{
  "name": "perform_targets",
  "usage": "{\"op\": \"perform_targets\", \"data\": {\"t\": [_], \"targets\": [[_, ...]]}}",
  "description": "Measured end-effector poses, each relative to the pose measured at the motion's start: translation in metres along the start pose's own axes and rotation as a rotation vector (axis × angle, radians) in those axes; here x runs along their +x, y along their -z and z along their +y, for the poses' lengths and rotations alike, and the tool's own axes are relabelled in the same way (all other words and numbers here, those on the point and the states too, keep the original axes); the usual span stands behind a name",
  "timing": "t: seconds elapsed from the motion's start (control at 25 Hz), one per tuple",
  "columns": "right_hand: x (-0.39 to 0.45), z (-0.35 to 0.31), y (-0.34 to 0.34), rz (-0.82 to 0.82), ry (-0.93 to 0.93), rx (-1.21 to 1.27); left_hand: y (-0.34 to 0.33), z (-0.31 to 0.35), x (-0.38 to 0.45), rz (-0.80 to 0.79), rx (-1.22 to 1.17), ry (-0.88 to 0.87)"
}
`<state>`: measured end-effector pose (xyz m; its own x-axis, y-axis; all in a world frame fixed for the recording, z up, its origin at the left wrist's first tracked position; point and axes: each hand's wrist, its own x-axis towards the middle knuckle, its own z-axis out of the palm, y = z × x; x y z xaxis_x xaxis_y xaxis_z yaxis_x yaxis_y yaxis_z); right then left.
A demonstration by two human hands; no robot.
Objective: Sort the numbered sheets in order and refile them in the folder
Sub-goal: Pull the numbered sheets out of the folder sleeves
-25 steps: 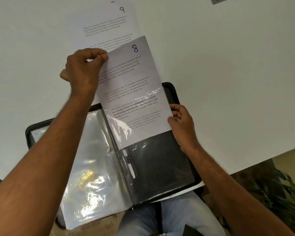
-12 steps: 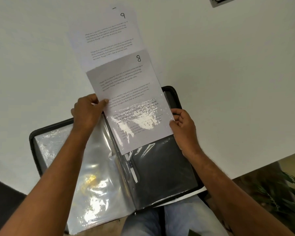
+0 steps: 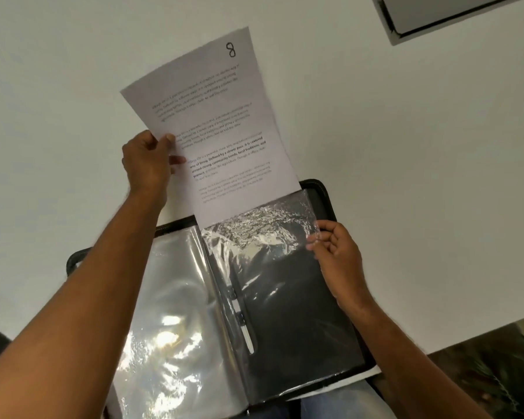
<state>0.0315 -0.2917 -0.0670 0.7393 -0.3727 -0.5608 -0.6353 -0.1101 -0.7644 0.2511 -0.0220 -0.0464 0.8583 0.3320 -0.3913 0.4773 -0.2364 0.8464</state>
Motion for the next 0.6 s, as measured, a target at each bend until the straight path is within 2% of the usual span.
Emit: {"op": "perform_targets", "data": {"t": [0.32, 0.48, 0.6], "targets": [[0.003, 0.001, -0.002, 0.012, 0.000, -0.038, -0.017, 0.010, 0.044, 0.040, -0.063, -0.002], [0.002, -0.001, -0.003, 0.023, -0.001, -0.057, -0.013, 0.002, 0.033, 0.014, -0.145, -0.027], [0.001, -0.001, -0.004, 0.029, 0.008, -0.059, -0.002, -0.014, 0.002, 0.024, -0.028, -0.105]]}}
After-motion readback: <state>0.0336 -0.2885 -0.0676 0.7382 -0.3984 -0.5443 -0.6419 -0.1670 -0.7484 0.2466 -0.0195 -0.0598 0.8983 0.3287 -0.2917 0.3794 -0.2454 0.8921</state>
